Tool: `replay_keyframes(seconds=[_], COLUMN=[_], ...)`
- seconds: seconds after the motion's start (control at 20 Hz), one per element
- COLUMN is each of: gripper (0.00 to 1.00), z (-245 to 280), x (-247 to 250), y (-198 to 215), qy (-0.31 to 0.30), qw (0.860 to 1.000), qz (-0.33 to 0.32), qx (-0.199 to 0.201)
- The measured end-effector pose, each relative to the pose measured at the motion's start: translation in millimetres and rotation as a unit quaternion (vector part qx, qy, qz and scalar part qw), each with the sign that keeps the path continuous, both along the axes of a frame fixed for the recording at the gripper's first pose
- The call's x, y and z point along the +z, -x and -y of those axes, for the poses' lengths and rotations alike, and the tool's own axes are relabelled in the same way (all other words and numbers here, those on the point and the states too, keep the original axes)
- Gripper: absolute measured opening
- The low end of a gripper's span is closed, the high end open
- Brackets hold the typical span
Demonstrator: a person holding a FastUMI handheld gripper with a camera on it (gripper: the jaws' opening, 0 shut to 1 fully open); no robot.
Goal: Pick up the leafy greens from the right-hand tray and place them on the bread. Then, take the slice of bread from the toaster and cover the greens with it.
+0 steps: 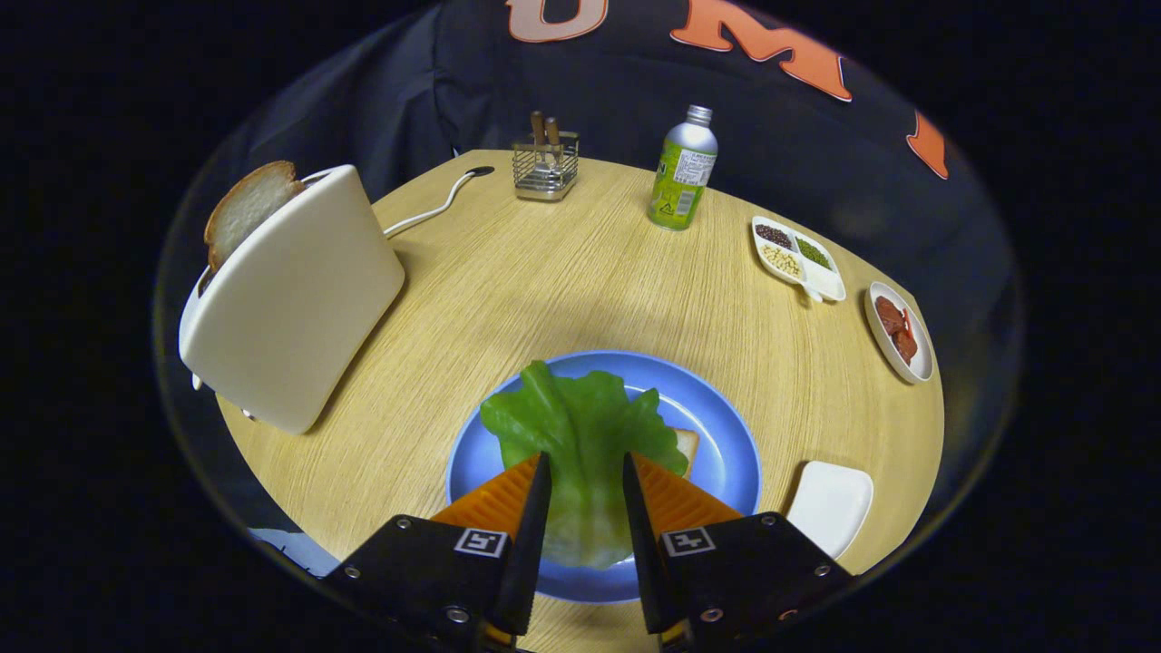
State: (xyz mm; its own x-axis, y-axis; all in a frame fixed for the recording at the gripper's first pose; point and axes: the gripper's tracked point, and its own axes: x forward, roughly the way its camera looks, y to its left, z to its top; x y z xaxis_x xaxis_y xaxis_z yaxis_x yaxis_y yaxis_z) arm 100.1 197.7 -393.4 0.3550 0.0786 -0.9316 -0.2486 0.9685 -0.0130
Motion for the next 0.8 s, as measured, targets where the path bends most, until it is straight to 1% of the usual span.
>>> replay_keyframes(seconds=[0.05,0.15,0.25,0.3,0.35,0.4,0.5,0.7,0.8], gripper=[0.49,0.55,0.64,0.73,0.79,0.86,0.92,0.93,0.93], z=[-1.6,-8.3,-16.7,-22.3,-27.5,-33.8,-49.9,-84.7,-104.8], x=[9.0,27.4,47.5,58.0,66.8,75.3,92.7,123.6,137.6], y=[-4.1,-10.6,-16.3,-18.1,-20.0,-22.0,-24.9,-27.7,-30.3], qy=[-0.004,-0.011,-0.020,-0.026,-0.030,-0.036,-0.052,-0.076,-0.093], qw=[1.000,1.000,0.999,0.999,0.999,0.998,0.997,0.995,0.994], qz=[0.007,0.022,0.035,0.042,0.046,0.048,0.055,0.057,0.053], qx=[-0.003,-0.004,-0.003,-0.002,-0.001,0.000,0.008,0.027,0.029])
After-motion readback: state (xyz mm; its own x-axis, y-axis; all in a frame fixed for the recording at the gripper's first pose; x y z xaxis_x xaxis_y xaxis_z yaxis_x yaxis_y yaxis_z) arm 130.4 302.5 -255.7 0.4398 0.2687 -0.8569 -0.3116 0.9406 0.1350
